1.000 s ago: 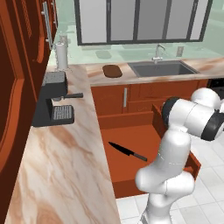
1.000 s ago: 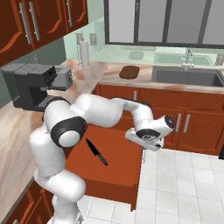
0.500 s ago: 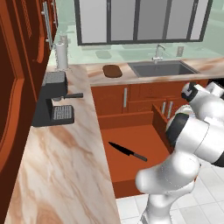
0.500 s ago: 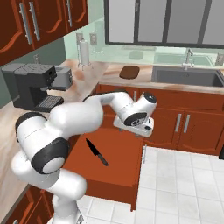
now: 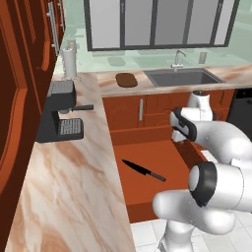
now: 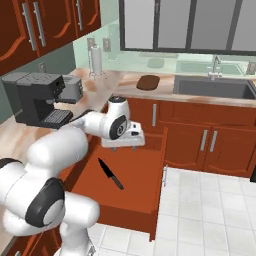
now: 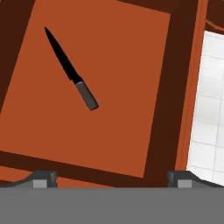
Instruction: Pick up the knife from the drawer and place it on the cutting board. Then place the meat from the plate to the cutting board.
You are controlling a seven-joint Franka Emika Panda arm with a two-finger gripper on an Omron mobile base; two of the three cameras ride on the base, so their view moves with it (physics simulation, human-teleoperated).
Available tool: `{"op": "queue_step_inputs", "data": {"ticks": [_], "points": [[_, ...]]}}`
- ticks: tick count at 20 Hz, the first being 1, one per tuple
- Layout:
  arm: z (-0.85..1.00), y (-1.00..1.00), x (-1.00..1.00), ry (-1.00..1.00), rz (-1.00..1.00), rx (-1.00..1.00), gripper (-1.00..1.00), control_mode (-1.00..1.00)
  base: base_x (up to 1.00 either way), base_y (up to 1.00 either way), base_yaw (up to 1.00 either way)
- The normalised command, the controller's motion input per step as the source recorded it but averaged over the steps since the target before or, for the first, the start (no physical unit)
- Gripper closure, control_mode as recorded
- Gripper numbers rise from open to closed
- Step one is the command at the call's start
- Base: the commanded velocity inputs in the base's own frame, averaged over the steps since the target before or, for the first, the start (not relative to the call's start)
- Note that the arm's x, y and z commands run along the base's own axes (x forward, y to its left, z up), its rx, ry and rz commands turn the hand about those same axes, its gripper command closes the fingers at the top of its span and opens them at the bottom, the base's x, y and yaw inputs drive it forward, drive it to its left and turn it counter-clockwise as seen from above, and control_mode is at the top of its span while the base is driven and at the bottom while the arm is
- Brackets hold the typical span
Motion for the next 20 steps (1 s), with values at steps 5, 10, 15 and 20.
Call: {"op": "queue_step_inputs", "data": {"ticks": [5, 10, 15, 20], "points": [[-0.06, 0.15, 0.0, 0.01, 0.11, -0.09, -1.0, -1.0, 0.0, 0.0, 0.0], [-0.25, 0.06, 0.0, 0.03, 0.0, 0.0, -1.0, -1.0, 0.0, 0.0, 0.0], [-0.32, 0.3, 0.0, 0.07, 0.0, 0.0, -1.0, -1.0, 0.0, 0.0, 0.0], [-0.29, 0.36, 0.0, 0.1, 0.0, 0.02, -1.0, -1.0, 0.0, 0.0, 0.0]]}}
